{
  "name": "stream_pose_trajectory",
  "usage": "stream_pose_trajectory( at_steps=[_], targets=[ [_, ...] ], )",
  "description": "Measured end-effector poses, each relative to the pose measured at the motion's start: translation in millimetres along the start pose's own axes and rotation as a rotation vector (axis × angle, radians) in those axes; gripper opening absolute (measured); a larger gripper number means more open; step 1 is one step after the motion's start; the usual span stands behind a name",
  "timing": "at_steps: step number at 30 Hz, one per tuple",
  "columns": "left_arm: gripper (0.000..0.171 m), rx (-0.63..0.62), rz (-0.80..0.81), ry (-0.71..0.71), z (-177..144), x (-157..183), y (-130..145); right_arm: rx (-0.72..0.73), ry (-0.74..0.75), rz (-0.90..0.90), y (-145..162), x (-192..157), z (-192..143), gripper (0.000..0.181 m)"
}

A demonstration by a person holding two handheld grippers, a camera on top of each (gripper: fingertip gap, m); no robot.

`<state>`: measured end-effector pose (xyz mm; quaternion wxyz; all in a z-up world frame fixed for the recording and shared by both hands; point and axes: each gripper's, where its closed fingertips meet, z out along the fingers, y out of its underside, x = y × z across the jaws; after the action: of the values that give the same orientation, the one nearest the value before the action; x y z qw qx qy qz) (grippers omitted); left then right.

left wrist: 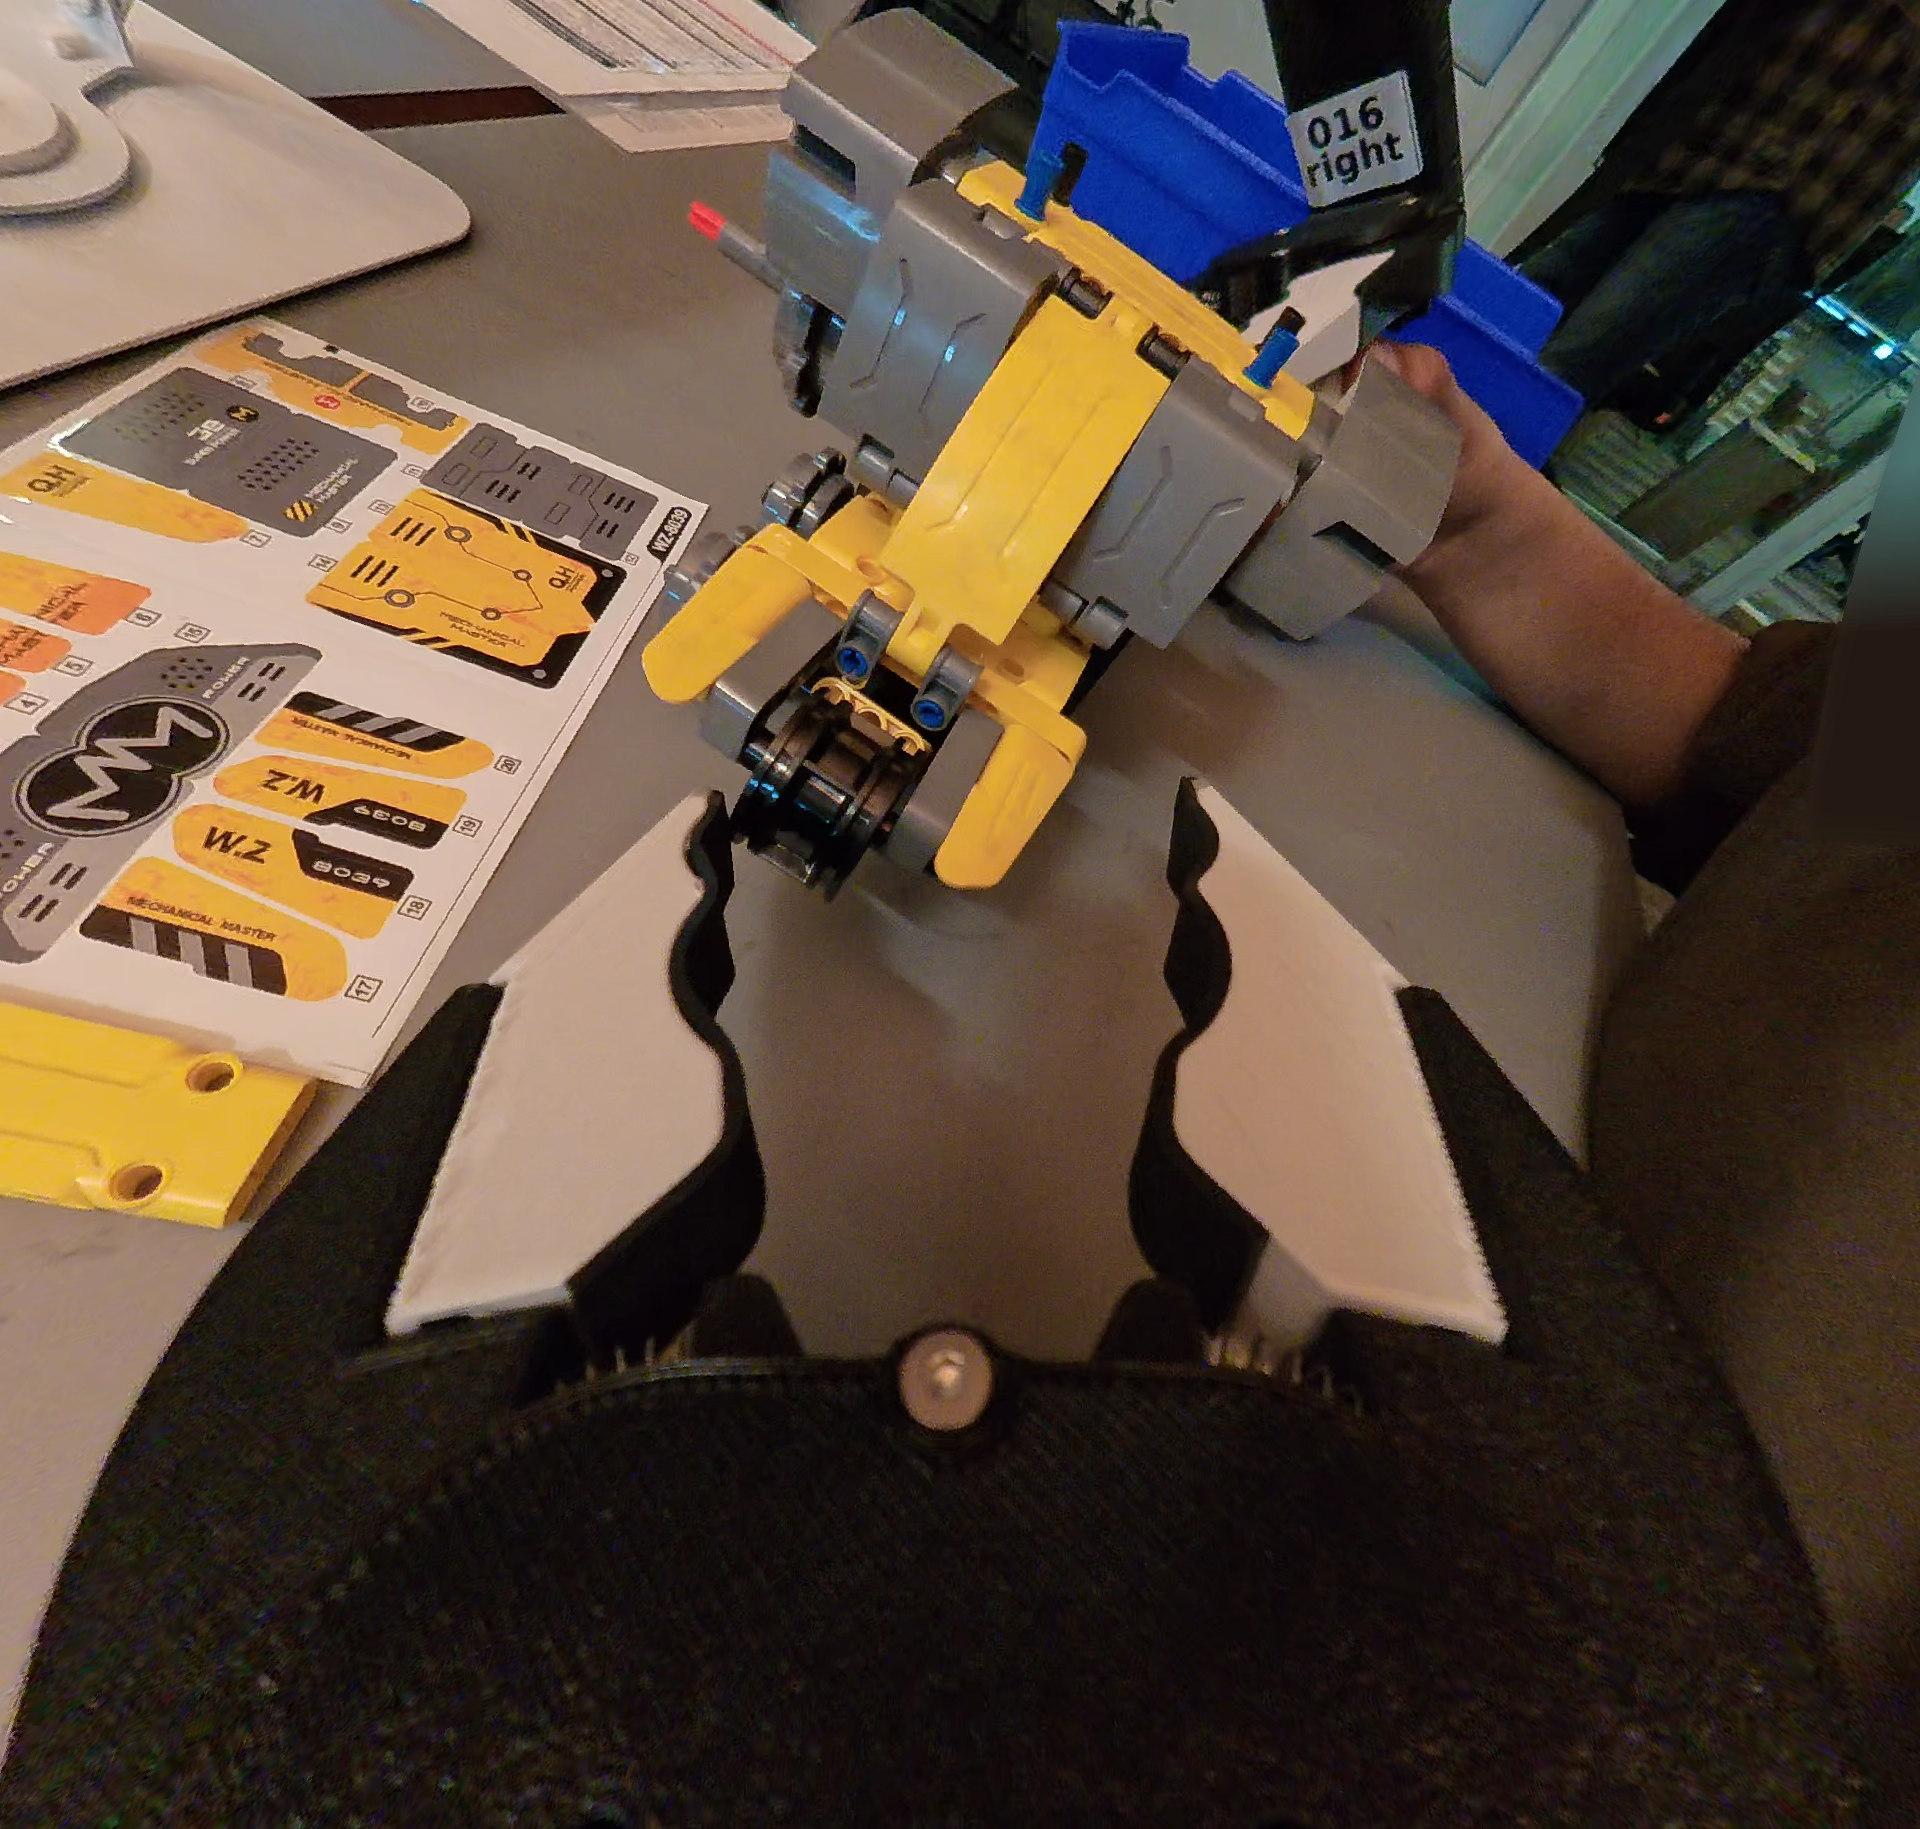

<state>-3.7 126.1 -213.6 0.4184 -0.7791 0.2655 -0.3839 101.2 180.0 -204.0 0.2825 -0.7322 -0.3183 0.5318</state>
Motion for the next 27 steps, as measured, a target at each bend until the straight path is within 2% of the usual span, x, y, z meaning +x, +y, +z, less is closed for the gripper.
stream_pose_trajectory(
  at_steps=[12, 18, 27],
  targets=[
    [0.084, -0.009, 0.025, -0.027, 1.3, -0.7, 1.2, -0.007, -0.002, 0.041, 0.9, 0.5, -0.7, 0.068],
    [0.082, -0.014, 0.028, -0.03, 1.8, -0.8, 1.8, 0.066, 0.023, 0.134, -11.4, 14.6, -15.8, 0.042],
    [0.083, -0.023, 0.043, -0.044, 3.0, -0.8, 3.0, 0.03, 0.002, 0.216, -2.4, 19.8, -14.7, 0.036]
  ],
)
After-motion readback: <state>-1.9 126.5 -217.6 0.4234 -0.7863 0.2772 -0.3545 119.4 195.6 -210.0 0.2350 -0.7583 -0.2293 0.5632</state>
